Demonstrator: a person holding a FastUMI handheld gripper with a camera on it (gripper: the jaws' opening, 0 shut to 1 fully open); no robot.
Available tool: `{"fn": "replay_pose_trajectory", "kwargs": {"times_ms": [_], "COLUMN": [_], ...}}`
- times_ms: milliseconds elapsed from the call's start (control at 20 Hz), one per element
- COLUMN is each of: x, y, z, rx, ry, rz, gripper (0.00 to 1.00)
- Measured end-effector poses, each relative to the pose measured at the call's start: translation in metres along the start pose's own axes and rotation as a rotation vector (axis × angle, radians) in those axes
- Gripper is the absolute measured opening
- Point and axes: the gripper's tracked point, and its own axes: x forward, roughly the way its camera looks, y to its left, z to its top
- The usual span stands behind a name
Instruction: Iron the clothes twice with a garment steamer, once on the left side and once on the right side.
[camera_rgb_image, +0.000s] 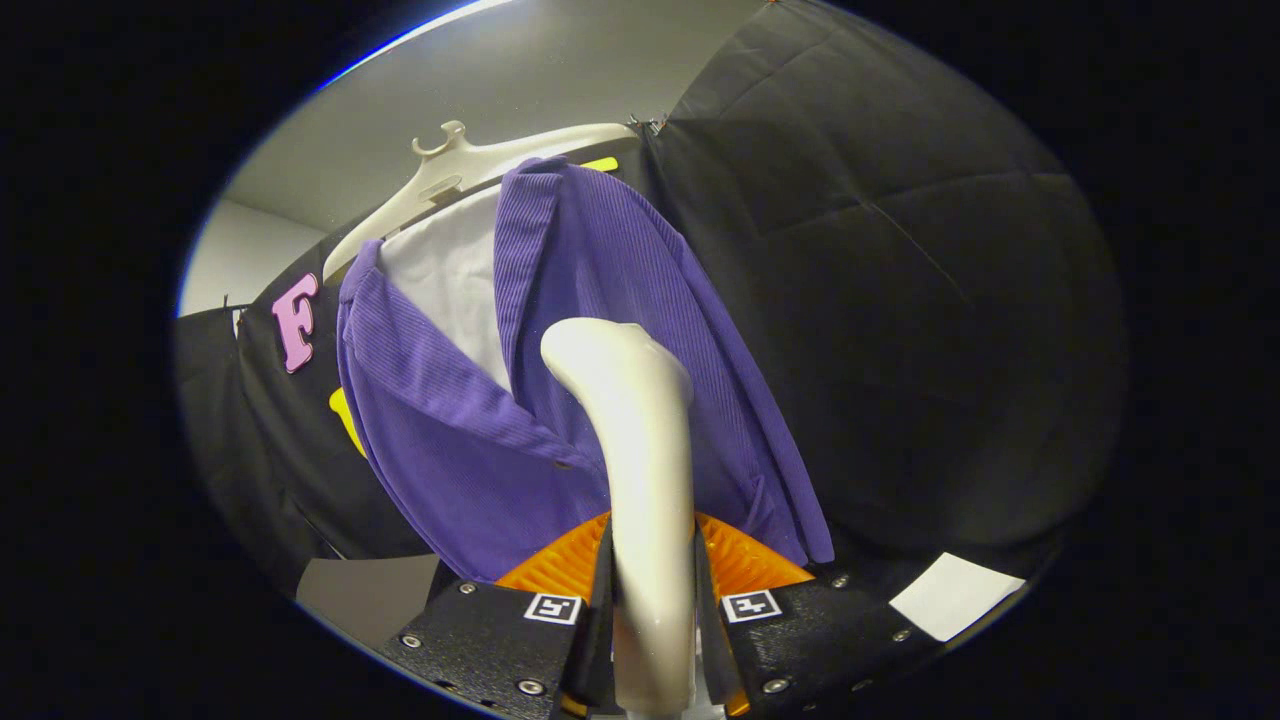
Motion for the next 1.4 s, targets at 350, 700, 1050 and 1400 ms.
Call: {"fn": "replay_pose_trajectory", "kwargs": {"times_ms": [350,700,1050,1400], "x": [-0.019,-0.024,-0.018,-0.017], "y": [-0.033,-0.046,-0.072,-0.096], "z": [-0.056,-0.114,-0.165,-0.227], "rx": [-0.004,-0.012,-0.021,0.007], "ry": [0.097,0.195,0.291,0.405], "rz": [-0.019,-0.027,-0.082,-0.125], "gripper": [0.37,0.37,0.37,0.37]}}
